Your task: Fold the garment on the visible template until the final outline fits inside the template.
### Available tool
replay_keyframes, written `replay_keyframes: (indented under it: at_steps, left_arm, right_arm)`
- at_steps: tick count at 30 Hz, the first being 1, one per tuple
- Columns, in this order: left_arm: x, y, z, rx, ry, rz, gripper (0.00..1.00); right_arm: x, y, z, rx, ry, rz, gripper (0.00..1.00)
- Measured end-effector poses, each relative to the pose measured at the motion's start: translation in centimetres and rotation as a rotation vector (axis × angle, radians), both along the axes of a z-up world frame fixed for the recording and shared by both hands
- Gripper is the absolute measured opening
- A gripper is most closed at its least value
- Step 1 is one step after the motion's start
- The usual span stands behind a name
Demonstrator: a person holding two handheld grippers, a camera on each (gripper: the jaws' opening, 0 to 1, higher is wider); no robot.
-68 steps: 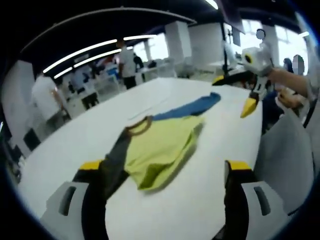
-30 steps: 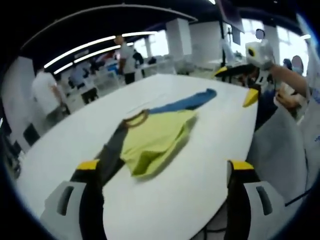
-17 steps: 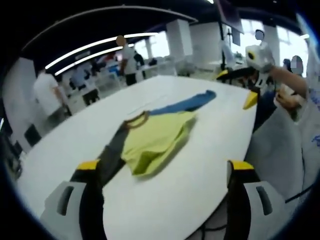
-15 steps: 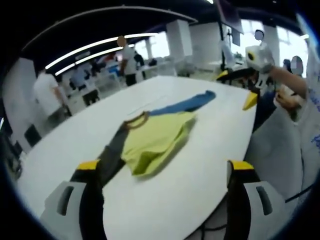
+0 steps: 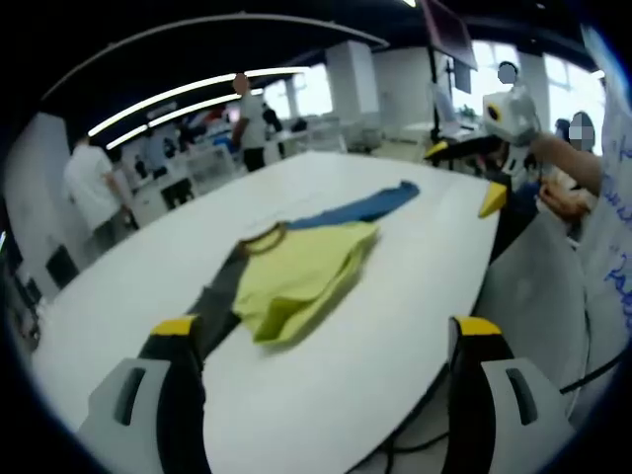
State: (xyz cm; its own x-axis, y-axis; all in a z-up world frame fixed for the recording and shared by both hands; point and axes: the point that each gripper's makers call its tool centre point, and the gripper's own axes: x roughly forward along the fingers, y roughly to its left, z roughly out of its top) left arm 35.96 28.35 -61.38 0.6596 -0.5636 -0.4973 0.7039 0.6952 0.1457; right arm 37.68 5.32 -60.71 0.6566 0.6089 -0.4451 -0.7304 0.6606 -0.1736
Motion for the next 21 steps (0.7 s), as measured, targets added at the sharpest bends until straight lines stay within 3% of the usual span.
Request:
replay_keyframes:
  at_steps: [21]
  left_arm:
    - [-1.1, 0.1, 0.1, 0.009, 0.010, 0.005, 1.00]
  right_arm:
    - [-1.2, 0.4, 0.2, 0.020, 0.016, -0.002, 1.00]
